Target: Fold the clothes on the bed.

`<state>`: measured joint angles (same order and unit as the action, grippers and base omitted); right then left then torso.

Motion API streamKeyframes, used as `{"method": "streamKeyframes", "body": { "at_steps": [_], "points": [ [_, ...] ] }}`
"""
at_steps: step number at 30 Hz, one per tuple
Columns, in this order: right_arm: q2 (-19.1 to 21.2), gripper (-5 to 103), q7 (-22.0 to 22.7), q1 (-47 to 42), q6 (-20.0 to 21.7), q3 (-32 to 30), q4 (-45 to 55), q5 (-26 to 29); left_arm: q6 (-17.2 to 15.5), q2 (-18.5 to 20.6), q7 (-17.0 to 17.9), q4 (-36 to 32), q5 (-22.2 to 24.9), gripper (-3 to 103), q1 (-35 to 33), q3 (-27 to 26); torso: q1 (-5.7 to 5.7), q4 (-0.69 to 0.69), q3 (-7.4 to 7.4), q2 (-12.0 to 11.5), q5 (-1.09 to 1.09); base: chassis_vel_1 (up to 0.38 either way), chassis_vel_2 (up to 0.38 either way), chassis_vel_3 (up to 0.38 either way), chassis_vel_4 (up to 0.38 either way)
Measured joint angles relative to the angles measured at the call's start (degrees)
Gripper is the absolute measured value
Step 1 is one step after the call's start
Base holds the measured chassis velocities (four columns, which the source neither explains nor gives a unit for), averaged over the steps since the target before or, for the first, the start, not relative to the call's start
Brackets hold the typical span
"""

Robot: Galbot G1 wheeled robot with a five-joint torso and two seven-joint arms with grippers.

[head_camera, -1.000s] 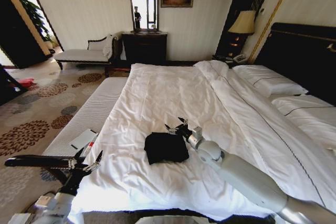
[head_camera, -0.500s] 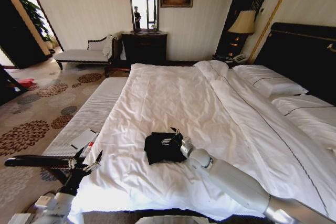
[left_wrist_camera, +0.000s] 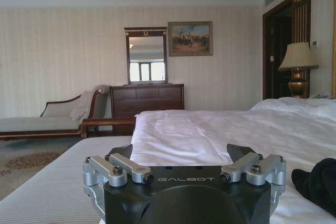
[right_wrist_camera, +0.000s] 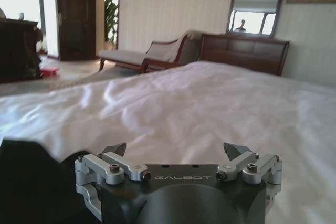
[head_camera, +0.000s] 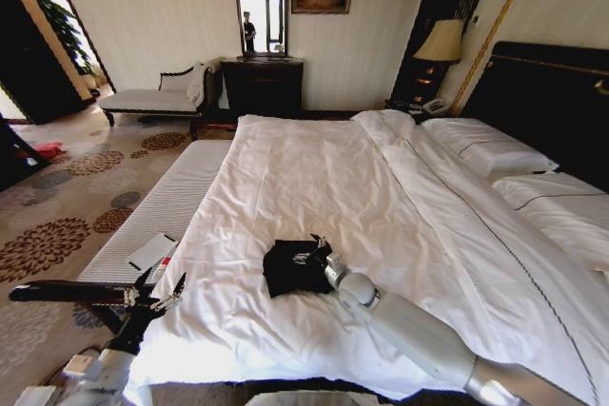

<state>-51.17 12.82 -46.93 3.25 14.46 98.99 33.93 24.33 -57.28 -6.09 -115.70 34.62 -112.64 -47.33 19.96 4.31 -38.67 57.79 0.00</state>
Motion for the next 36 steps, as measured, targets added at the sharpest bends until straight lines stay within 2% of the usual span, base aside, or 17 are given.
{"method": "streamKeyframes", "body": {
  "at_steps": [2,6,7,11,12,13,16,17,21,24,27,36],
  "points": [
    [0.9,100,0.31,-1.33,-0.39,-2.1,1.33,0.11,0.0,0.0,0.0,0.0,0.0,100,0.0,0.0,0.0,0.01,0.0,0.0,0.01,0.0,0.0,0.0,0.0],
    [3.6,100,0.83,-8.77,-2.06,-13.88,5.73,-0.8,0.0,0.0,0.0,0.0,0.0,100,0.0,0.0,-0.01,0.0,0.0,0.0,0.01,0.0,0.0,0.0,0.0],
    [3.6,100,0.83,-8.77,-2.06,-13.88,5.73,-0.8,0.0,0.0,0.0,0.0,0.0,100,0.0,0.0,-0.01,0.0,0.0,0.0,0.01,0.0,0.0,0.0,0.0],
    [4.29,100,0.4,-18.48,-4.89,-26.79,8.36,-4.04,0.0,0.0,0.05,0.0,0.0,100,0.0,-0.01,0.0,0.0,0.0,0.0,0.01,0.0,0.0,0.0,0.0],
    [3.75,100,0.07,-22.98,-5.93,-31.9,9.14,-5.17,0.0,0.01,0.02,0.0,0.0,100,0.0,-0.01,0.0,0.0,0.0,0.0,0.03,0.0,0.0,0.0,0.0],
    [3.75,100,0.07,-22.98,-5.93,-31.9,9.14,-5.17,0.0,0.01,0.02,0.0,0.0,100,0.0,-0.01,0.0,0.0,0.0,0.0,0.03,0.0,0.0,0.0,0.0],
    [1.34,100,-1.07,-33.05,-8.57,-43.02,11.18,-6.94,0.0,0.0,0.02,0.0,0.0,100,0.0,0.0,-0.01,0.04,0.0,0.0,0.03,0.0,0.0,0.0,0.0],
    [1.34,100,-1.07,-33.05,-8.57,-43.02,11.18,-6.94,0.0,0.0,0.02,0.0,0.0,100,0.0,0.0,-0.01,0.04,0.0,0.0,0.03,0.0,0.0,0.0,0.0],
    [-2.53,100,-3.68,-42.01,-11.07,-52.72,15.14,-7.46,0.0,0.0,0.01,0.0,0.0,100,-0.01,0.0,-0.01,0.0,0.0,0.0,0.0,0.0,0.0,0.0,0.0],
    [-3.73,100,-4.64,-44.64,-12.01,-54.38,16.69,-8.99,0.0,0.0,0.02,0.0,0.0,100,0.0,0.0,-0.01,0.0,0.0,0.0,-0.01,0.0,0.0,0.0,0.0],
    [-6.37,100,-5.77,-48.51,-14.14,-55.95,18.45,-13.4,0.0,0.0,0.01,0.0,0.0,100,0.0,0.0,-0.01,0.0,0.01,0.0,0.0,0.0,0.0,0.0,0.0],
    [-9.18,100,-7.59,-52.49,-15.38,-57.67,18.99,-13.13,0.0,0.0,0.01,0.0,0.0,100,0.0,0.0,-0.01,0.01,0.0,0.0,0.0,0.0,0.0,0.0,0.0]
  ]
}}
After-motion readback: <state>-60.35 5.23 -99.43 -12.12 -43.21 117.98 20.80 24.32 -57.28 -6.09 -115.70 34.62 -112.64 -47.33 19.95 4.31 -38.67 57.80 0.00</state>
